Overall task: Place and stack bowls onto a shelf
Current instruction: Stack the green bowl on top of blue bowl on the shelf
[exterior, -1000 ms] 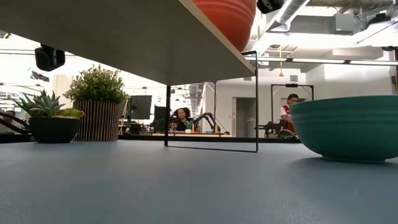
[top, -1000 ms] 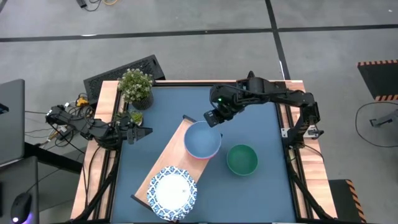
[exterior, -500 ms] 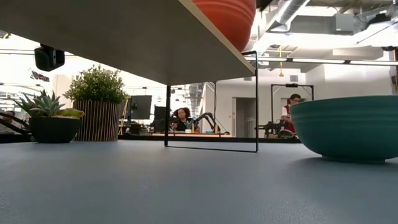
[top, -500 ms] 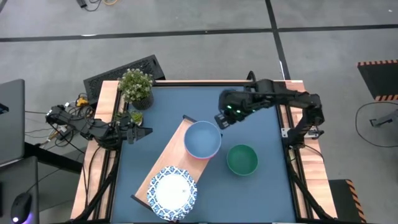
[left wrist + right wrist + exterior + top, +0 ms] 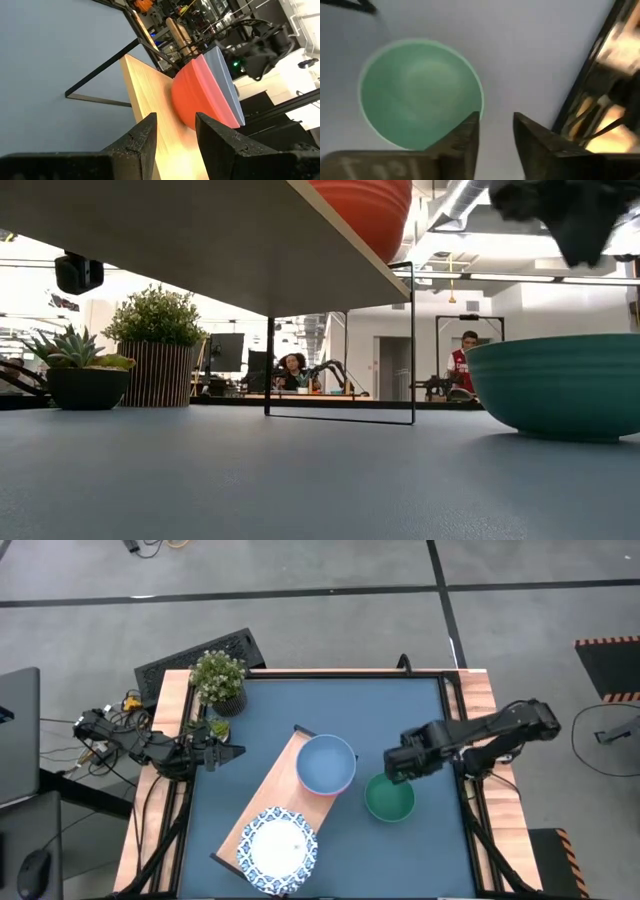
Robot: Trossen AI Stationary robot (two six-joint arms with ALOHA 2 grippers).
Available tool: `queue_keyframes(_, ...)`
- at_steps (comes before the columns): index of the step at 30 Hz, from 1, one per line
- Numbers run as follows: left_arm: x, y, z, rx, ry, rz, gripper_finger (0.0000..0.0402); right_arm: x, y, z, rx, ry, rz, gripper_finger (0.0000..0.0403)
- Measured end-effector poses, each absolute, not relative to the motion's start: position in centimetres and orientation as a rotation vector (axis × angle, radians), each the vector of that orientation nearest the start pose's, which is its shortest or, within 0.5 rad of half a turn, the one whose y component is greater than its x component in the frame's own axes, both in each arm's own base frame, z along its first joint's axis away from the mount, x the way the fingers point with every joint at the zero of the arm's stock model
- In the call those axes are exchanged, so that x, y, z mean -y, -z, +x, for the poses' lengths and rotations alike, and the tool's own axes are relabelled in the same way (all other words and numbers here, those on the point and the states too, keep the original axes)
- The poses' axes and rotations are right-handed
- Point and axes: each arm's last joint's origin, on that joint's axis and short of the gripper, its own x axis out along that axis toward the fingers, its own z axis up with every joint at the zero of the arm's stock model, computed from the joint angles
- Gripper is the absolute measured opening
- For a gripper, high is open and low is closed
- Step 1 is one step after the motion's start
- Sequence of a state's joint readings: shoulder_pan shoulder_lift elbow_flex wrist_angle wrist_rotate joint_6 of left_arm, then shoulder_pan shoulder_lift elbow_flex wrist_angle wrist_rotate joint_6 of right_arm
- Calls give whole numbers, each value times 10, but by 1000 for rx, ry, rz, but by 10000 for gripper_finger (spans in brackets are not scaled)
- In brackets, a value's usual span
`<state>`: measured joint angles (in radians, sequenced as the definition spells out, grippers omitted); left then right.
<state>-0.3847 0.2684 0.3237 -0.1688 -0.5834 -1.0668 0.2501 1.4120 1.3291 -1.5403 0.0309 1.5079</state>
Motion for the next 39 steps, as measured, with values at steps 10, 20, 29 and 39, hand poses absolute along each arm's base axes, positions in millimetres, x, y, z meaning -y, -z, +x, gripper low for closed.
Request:
queue_keyframes(10,22,-237,97,15,-231,-1006,121,-65,-250,195,-1305,1025,1110,239)
queue_keyframes(20,22,-237,97,15,-231,-1006,121,-67,-211,202,-1324,1004,1140,221)
queue_keyframes(29,22,-237,97,14,-230,-1006,121,-66,-194,201,-1378,994,1180,87)
queue_keyframes(39,22,-236,97,8,-232,-1003,121,-59,-211,197,-1333,965,1233,29)
